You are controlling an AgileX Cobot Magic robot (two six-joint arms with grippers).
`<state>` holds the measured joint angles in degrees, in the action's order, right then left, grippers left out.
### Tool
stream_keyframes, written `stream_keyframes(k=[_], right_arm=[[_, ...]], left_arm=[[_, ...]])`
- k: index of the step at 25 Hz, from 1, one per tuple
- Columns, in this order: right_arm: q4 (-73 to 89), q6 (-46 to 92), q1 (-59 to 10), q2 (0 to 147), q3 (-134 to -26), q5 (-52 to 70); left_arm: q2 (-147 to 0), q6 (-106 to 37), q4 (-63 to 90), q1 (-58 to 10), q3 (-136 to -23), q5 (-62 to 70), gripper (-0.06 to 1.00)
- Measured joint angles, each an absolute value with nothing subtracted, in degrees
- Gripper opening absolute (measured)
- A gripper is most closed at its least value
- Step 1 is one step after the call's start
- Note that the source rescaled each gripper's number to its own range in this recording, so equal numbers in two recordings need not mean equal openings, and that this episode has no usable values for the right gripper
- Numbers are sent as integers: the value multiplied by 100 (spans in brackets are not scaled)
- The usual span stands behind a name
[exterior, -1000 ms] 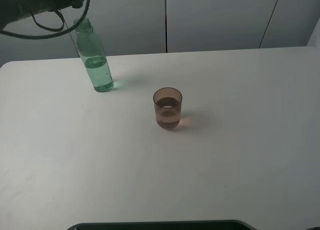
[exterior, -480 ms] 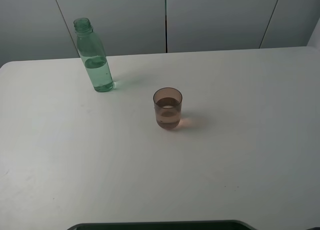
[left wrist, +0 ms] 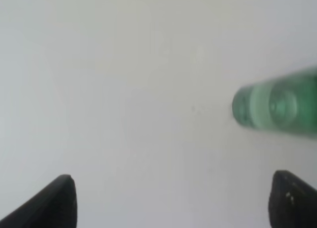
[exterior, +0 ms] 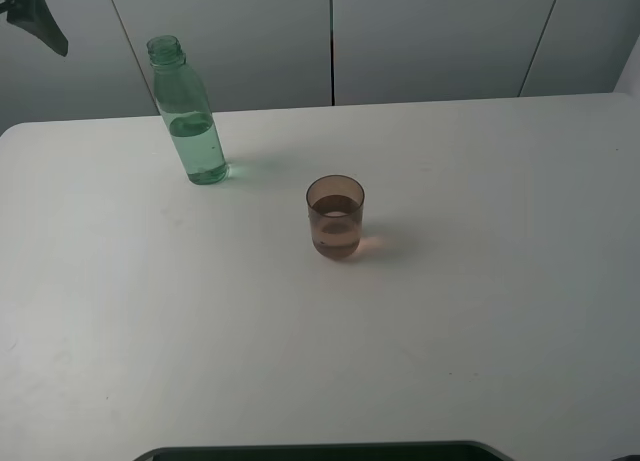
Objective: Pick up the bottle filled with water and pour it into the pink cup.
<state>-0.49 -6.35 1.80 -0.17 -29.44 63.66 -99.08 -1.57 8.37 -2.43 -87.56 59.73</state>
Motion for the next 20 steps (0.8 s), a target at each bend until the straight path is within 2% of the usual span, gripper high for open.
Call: stream_keyframes(k=[5, 12, 20], right_arm=[[-49, -635, 180, -17, -2944, 6366], [-49, -635, 180, -17, -2944, 6366], [-49, -635, 180, -17, -2944, 6366]], left_arm=[[-9905, -166, 521, -243, -8756, 6907, 93], [-9474, -166, 462, -243, -8557, 6958, 93], [-8136, -152, 462, -243, -7693, 6982, 93]])
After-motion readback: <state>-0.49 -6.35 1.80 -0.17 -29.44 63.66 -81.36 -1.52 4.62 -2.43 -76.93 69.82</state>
